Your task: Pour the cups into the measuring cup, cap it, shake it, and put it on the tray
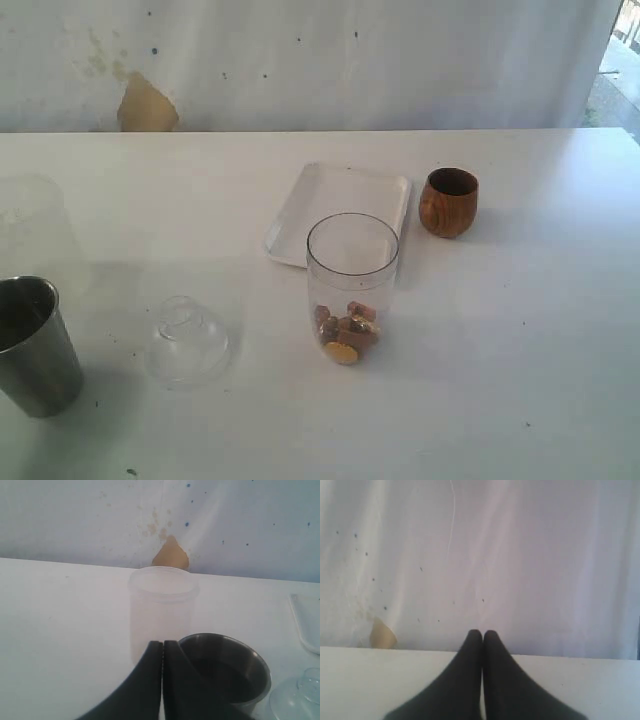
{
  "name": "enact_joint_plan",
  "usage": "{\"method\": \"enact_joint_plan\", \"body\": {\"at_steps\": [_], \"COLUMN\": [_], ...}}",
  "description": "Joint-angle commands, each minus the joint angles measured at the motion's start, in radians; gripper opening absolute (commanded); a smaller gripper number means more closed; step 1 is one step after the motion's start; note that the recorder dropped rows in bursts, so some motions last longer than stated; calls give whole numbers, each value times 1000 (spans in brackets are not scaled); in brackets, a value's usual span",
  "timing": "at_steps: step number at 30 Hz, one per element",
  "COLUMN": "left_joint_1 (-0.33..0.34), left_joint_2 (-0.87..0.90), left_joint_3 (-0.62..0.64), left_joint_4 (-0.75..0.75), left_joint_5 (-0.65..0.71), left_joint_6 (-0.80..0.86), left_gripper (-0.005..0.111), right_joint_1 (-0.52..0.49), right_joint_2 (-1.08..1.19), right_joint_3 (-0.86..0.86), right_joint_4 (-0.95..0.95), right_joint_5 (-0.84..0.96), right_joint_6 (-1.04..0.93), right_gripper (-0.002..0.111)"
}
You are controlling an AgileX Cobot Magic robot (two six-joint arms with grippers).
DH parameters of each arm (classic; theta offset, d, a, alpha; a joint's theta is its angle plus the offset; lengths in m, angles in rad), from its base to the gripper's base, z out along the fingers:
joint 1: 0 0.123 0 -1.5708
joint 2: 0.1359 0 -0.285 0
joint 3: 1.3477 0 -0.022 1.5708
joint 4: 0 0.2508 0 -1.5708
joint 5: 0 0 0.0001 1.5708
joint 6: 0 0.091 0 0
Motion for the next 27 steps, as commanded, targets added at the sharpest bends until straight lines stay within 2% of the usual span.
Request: {"method": "enact_joint_plan", "body": {"at_steps": [1,7,15,27], "left_joint_1": [0,0,0,0], "left_joint_2": [-5,-5,-5,-5], "left_joint_3": [5,5,5,5], "left_joint_4": [-3,-3,-3,-3], "left_joint_5": [-8,-8,-8,-8], "left_joint_6": [-2,-2,-2,-2], "left_gripper": [1,1,1,1], "right_joint_1": [4,4,4,4], "right_joint_2": [-220,-444,-620,-621], "right_joint_3": [71,105,105,105], "right_joint_4": [63,63,65,57], "right_joint_5": [83,197,208,231], "right_joint_6": [2,2,2,2], "right_gripper": [0,0,0,0]}}
